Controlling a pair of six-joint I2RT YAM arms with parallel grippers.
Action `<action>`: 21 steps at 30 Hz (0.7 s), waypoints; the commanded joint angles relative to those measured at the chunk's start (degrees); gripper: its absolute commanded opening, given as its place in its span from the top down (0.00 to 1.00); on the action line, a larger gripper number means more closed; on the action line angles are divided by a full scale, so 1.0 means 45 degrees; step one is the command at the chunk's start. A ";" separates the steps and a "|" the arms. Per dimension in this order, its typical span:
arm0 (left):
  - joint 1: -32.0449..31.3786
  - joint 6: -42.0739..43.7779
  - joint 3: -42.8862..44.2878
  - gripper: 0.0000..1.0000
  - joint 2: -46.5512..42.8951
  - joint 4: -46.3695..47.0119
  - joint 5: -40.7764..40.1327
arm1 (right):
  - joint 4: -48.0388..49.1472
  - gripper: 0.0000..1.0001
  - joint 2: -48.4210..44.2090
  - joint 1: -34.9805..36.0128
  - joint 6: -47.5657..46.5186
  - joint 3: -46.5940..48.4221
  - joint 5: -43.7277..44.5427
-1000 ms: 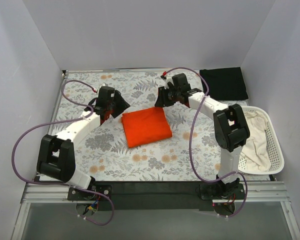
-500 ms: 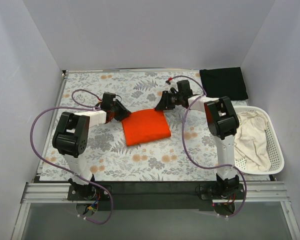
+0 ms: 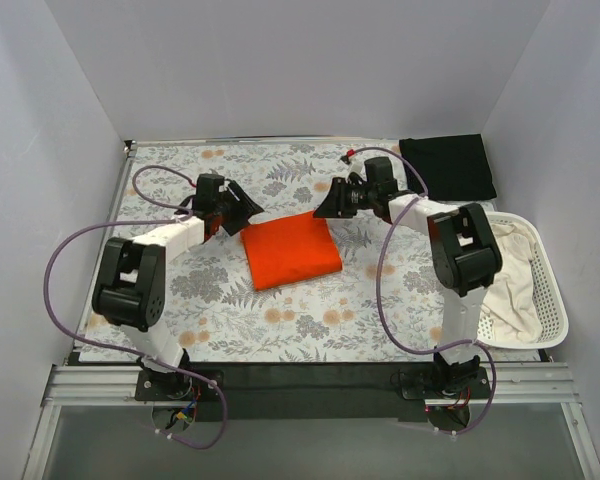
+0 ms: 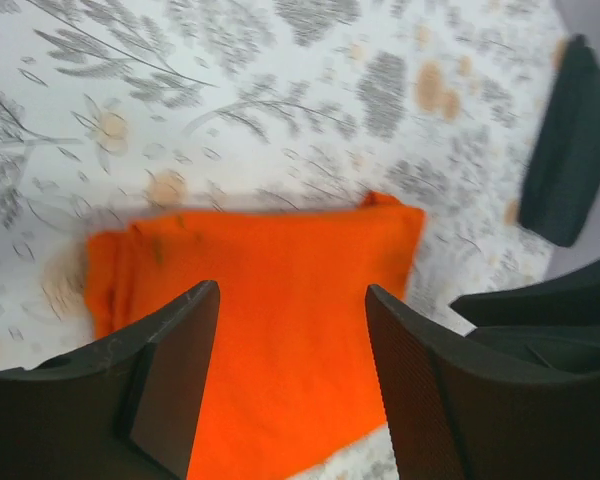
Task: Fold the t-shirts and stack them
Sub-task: Fold the tshirt
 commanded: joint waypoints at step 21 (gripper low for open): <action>-0.1955 -0.2139 -0.5533 0.76 -0.2240 -0.0489 -0.0491 | 0.3572 0.69 -0.0122 0.0794 0.1179 -0.6085 -0.1583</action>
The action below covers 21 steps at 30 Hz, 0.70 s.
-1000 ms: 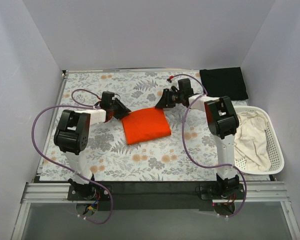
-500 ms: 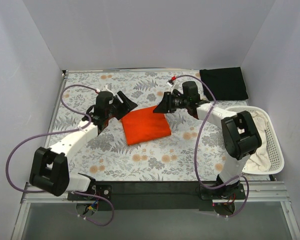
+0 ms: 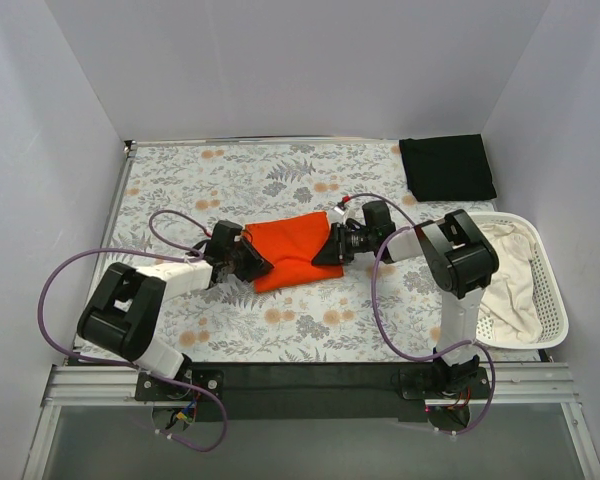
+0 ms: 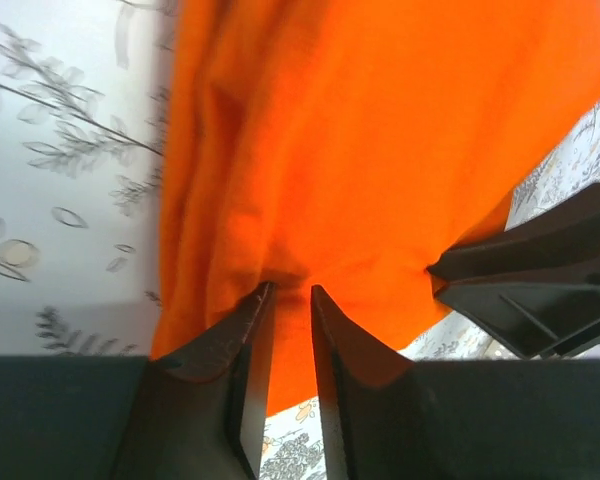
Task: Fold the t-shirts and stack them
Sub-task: Fold the tshirt
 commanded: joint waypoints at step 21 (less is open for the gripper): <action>0.2978 0.3747 0.1189 0.48 -0.2958 -0.3328 0.0643 | 0.0240 0.68 -0.0676 -0.0538 0.0850 0.1935 0.1258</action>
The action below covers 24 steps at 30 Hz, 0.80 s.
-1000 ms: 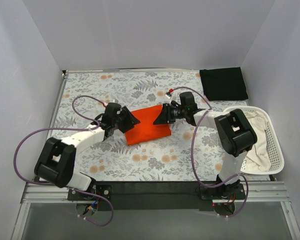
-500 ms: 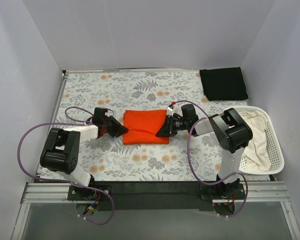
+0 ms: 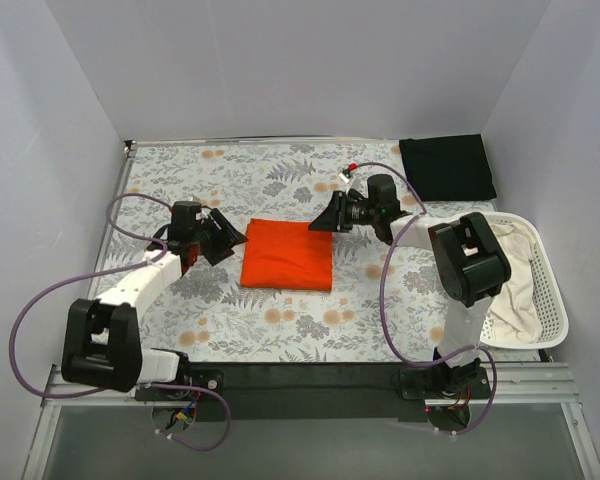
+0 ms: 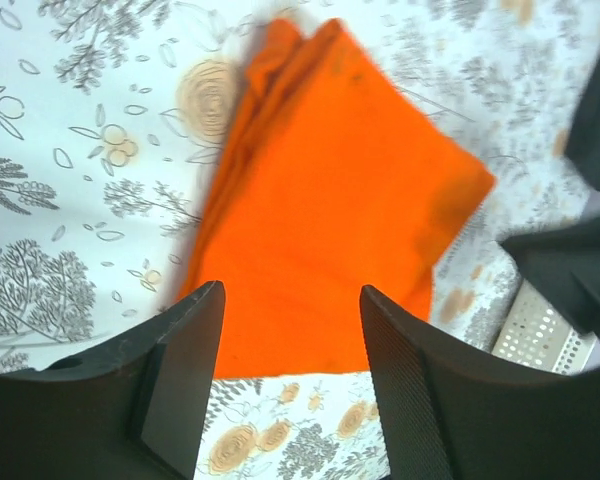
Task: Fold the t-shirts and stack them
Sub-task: Fold the tshirt, then neatly place the folded tshirt to the corner
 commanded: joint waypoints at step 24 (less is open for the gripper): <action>-1.1081 0.6236 0.3100 0.32 0.1563 -0.1273 -0.9089 | -0.6079 0.58 -0.2240 -0.1727 -0.3855 0.0920 0.4809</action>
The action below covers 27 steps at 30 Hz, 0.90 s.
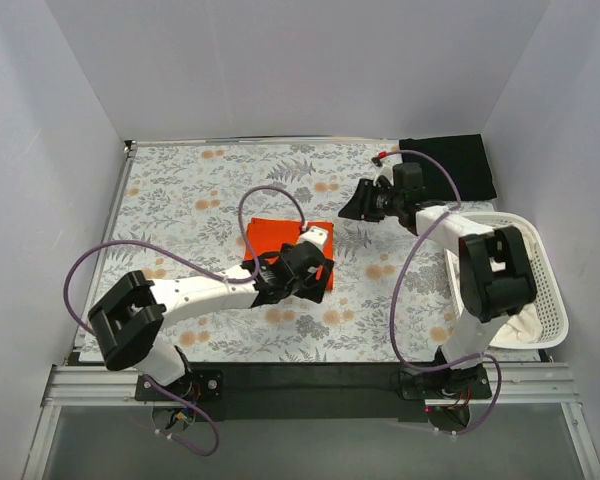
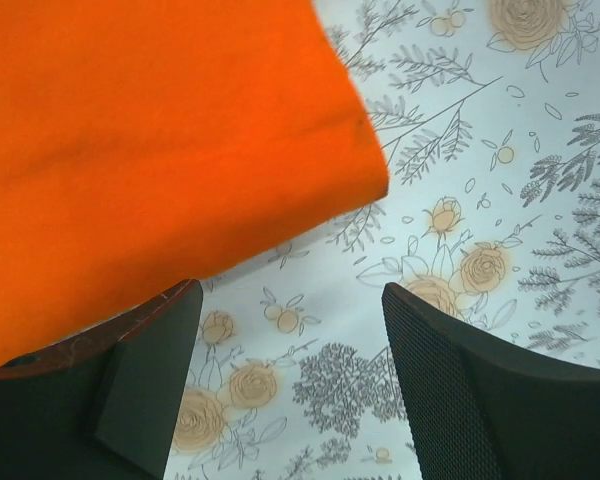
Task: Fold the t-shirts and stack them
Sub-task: Neatly place the folded tshirt to the corner
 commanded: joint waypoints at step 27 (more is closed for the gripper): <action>-0.3022 0.5076 0.2519 0.48 0.5477 0.1684 -0.4732 | -0.4465 0.29 -0.7653 -0.0374 -0.0310 -0.5485 0.2860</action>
